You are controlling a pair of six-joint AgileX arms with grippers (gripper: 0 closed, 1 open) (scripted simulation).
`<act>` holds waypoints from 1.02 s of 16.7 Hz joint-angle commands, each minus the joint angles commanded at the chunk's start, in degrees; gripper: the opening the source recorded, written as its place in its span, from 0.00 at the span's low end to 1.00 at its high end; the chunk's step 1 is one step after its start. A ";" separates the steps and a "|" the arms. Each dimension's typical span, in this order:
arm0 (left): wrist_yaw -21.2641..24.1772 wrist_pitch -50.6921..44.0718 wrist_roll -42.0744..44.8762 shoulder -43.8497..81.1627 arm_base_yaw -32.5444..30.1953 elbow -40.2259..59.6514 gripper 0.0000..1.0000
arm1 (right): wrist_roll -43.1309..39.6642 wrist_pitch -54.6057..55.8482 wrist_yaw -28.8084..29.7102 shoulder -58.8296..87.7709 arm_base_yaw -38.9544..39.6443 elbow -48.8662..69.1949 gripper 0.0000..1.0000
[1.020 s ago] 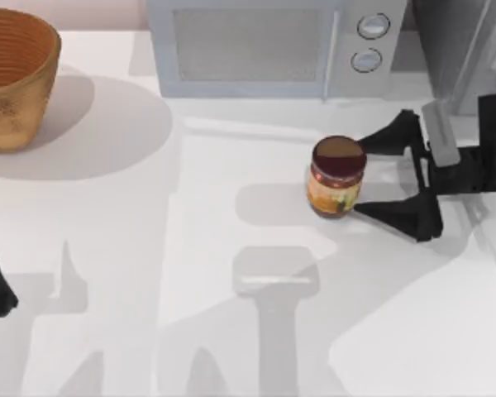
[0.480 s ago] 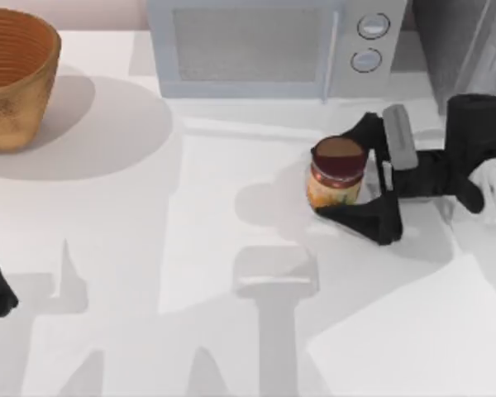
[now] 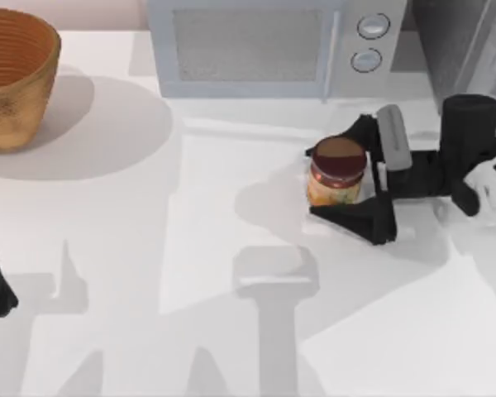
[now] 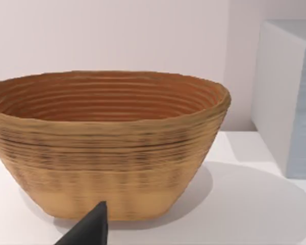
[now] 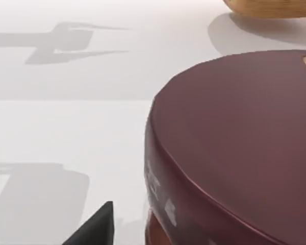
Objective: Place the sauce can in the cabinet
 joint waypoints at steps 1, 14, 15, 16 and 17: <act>0.00 0.00 0.00 0.00 0.00 0.00 1.00 | 0.00 0.00 0.00 0.00 0.00 0.00 0.77; 0.00 0.00 0.00 0.00 0.00 0.00 1.00 | 0.00 0.00 0.00 0.00 0.00 0.00 0.00; 0.00 0.00 0.00 0.00 0.00 0.00 1.00 | 0.00 0.00 0.00 0.00 0.00 0.00 0.00; 0.00 0.00 0.00 0.00 0.00 0.00 1.00 | 0.00 0.00 0.00 0.00 0.00 0.00 0.00; 0.00 0.00 0.00 0.00 0.00 0.00 1.00 | 0.00 0.00 0.00 0.00 0.00 0.00 0.00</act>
